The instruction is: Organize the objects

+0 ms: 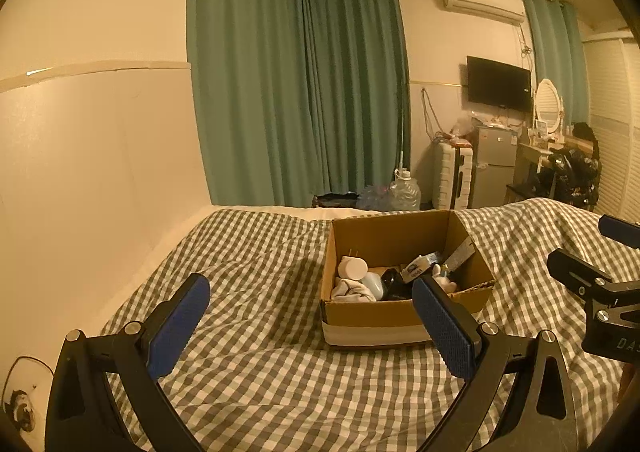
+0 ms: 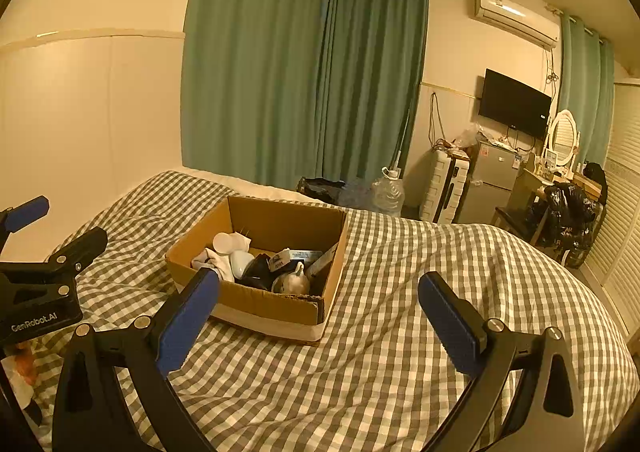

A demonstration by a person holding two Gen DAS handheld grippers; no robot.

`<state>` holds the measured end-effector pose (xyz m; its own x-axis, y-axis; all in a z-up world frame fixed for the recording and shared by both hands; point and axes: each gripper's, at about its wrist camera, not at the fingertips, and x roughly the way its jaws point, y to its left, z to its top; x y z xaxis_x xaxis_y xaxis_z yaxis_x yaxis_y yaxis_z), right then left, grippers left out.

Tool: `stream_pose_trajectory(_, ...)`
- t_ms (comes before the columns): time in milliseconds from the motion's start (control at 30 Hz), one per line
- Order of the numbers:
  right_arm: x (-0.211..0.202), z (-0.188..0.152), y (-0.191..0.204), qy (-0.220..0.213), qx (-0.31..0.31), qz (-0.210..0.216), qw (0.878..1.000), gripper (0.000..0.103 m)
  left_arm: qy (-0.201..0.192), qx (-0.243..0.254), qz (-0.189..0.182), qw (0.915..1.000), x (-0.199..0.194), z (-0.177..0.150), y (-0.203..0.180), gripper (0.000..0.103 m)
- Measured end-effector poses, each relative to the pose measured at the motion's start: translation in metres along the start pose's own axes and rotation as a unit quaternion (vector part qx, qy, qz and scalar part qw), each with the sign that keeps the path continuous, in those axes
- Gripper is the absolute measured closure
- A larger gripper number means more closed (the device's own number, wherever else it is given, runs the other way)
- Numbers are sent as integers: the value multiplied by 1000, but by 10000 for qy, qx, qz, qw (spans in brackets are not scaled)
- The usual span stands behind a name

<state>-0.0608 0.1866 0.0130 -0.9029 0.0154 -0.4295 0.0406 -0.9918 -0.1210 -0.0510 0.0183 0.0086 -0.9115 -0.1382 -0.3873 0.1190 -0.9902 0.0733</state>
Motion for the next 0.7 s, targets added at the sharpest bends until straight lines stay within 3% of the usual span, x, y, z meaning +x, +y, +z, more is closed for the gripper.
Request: stream_pose_trajectory(700,1,-4,0,48,-49,-42,10000,3,47,39,-122,9999,2,-1,-2,0)
